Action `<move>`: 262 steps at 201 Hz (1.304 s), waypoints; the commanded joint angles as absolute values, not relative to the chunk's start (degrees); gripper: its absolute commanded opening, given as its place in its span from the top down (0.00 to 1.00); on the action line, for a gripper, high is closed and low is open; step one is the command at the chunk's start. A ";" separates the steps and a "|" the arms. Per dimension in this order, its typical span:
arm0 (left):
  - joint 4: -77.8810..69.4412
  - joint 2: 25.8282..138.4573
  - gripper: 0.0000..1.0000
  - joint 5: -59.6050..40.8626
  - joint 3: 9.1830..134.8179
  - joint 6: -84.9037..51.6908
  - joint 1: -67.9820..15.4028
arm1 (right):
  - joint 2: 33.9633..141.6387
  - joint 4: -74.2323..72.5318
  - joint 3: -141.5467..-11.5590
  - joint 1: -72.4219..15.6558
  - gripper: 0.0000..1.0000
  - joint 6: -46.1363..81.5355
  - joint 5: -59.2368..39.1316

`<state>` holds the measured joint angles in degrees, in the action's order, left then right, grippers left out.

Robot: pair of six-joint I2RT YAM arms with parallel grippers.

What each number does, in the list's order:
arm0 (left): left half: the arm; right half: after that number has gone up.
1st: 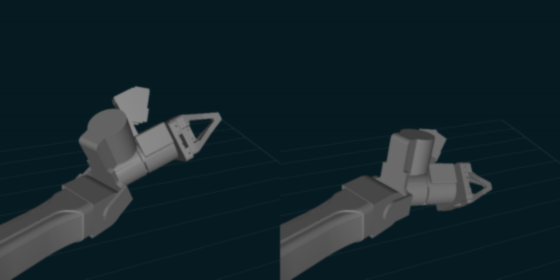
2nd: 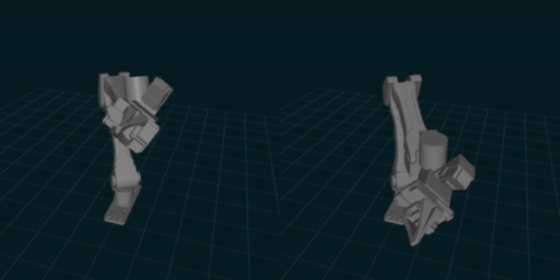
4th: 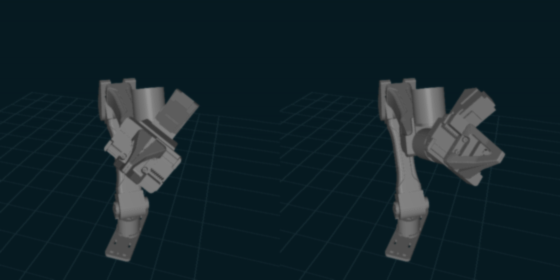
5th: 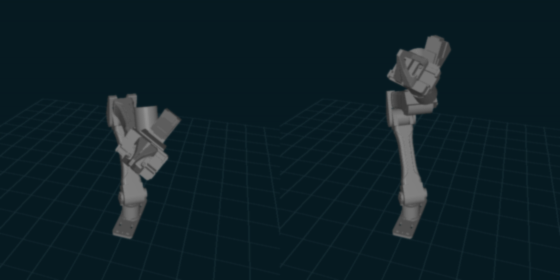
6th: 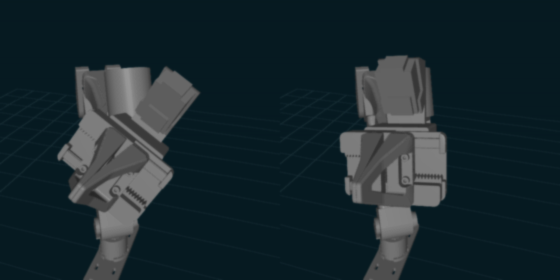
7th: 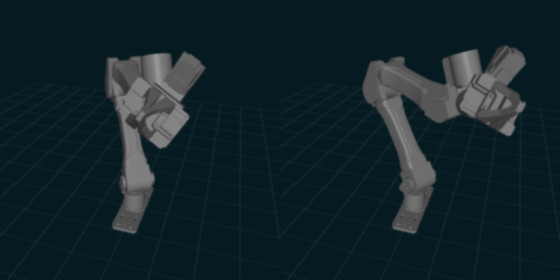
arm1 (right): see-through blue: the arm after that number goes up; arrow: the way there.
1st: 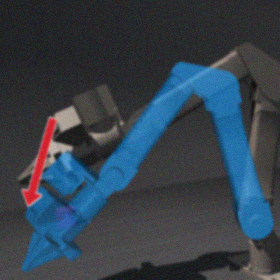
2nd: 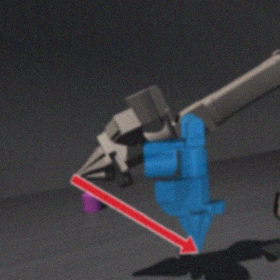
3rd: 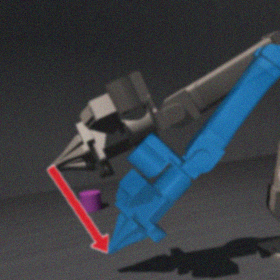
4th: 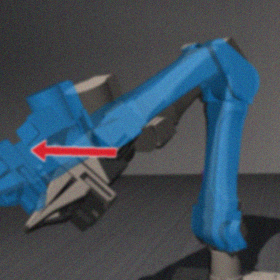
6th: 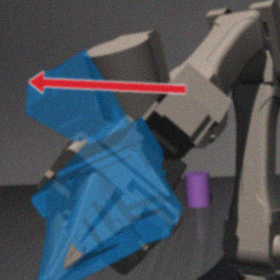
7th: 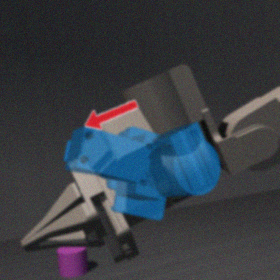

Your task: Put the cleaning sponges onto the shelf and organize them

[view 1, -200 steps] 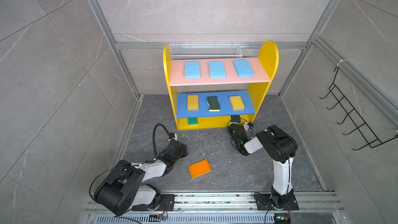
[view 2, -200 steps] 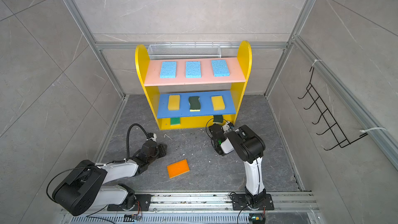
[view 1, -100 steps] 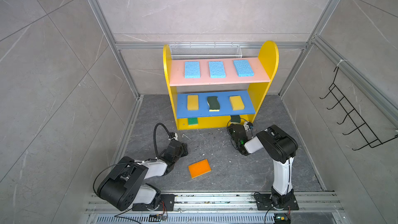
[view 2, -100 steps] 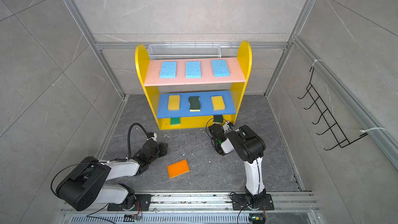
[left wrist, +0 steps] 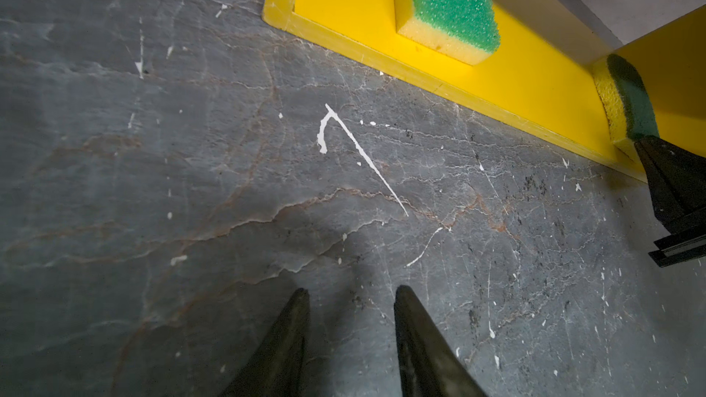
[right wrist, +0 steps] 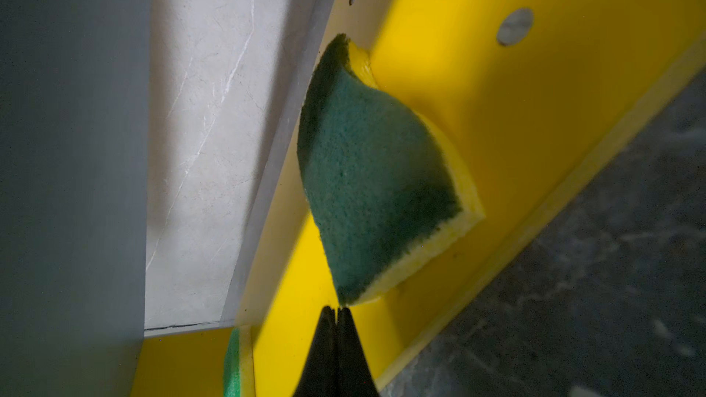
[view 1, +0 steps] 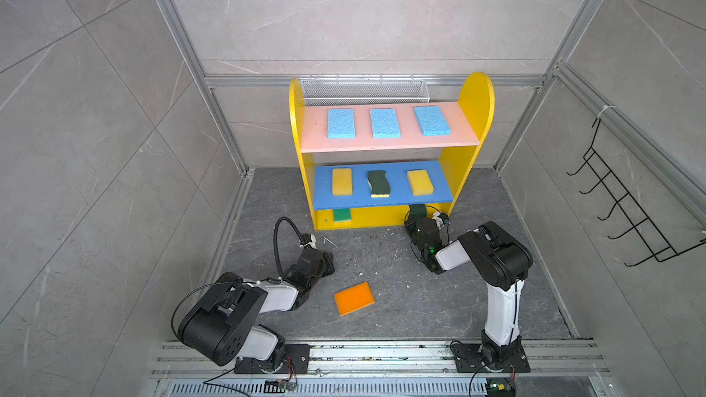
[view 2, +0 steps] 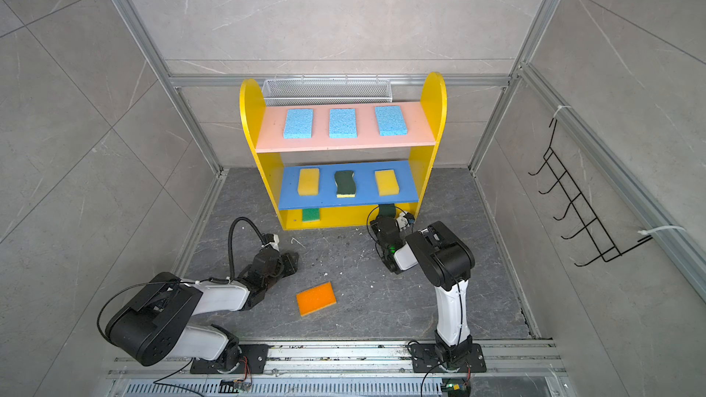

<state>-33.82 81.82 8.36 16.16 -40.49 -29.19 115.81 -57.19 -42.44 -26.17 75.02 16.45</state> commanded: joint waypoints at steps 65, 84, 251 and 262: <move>-33.84 82.59 0.58 8.08 15.12 -41.40 -28.83 | 118.78 -58.81 -44.78 -26.46 0.98 77.98 16.57; -33.83 82.66 0.58 8.13 15.12 -41.48 -28.78 | 119.42 -59.14 -44.47 -26.72 0.98 78.63 16.70; -33.83 83.21 0.59 8.26 15.17 -41.53 -28.83 | 120.06 -58.71 -43.86 -26.98 0.99 78.81 19.04; -33.84 83.23 0.59 8.26 15.12 -41.53 -28.83 | 119.67 -58.54 -43.64 -26.99 0.99 78.70 18.98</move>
<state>-34.83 82.13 8.40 15.84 -40.60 -29.19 119.92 -58.81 -44.10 -26.76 78.87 18.46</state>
